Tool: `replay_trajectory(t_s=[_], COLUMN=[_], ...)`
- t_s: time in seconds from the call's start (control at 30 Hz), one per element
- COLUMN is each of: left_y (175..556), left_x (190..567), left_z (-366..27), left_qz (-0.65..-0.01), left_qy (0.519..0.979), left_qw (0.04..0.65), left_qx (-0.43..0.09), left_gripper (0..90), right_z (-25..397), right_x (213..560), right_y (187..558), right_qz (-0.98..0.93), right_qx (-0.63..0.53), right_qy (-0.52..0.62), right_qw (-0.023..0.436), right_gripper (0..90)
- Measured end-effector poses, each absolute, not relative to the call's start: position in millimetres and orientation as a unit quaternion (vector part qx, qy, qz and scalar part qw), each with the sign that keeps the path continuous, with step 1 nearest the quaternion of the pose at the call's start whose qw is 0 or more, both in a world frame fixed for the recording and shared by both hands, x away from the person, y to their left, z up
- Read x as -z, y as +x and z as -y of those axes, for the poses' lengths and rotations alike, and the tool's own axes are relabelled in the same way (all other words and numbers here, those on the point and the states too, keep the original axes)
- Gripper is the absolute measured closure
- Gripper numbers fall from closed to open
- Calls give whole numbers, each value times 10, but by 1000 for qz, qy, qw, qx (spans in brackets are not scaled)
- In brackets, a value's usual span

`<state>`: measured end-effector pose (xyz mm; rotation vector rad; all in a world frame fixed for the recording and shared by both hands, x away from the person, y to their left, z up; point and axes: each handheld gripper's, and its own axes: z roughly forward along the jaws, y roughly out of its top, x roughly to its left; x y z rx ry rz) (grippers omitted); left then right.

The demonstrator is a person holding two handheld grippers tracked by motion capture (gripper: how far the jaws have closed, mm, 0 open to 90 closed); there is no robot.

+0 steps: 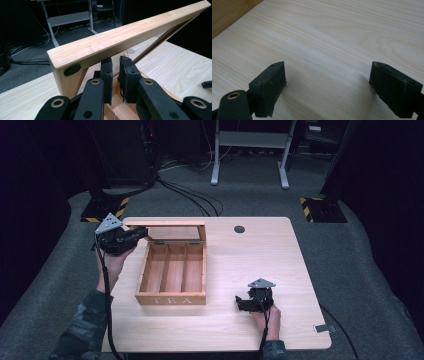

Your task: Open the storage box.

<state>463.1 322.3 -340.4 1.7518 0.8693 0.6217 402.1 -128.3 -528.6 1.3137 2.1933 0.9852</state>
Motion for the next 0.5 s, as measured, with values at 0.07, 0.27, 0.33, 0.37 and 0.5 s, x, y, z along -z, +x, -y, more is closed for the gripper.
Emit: replay_trajectory(t_s=[0.07, 0.27, 0.33, 0.37, 0.5], left_y=[4632, 4632, 4633, 4633, 4633], left_x=[3403, 3404, 3404, 3404, 3405], left_z=[-3222, -3223, -3223, -3223, -3223], left_qz=[-362, -362, -362, -362, -362], left_qy=[730, 730, 730, 730, 730], left_qw=[518, 518, 518, 518, 518], left_qx=[-259, -259, -259, -259, -259], left_gripper=[808, 808, 808, 808, 808], right_z=[1284, 1283, 1284, 1283, 1285], right_x=[5286, 5286, 5287, 5287, 5288], right_y=[4022, 4021, 4021, 4021, 4023], right_qz=[-785, -784, -785, -785, -786], right_qx=[-352, -352, -352, -353, -352], right_qy=[470, 470, 469, 469, 467], right_qw=[200, 199, 200, 199, 201], right_gripper=[131, 132, 132, 132, 132])
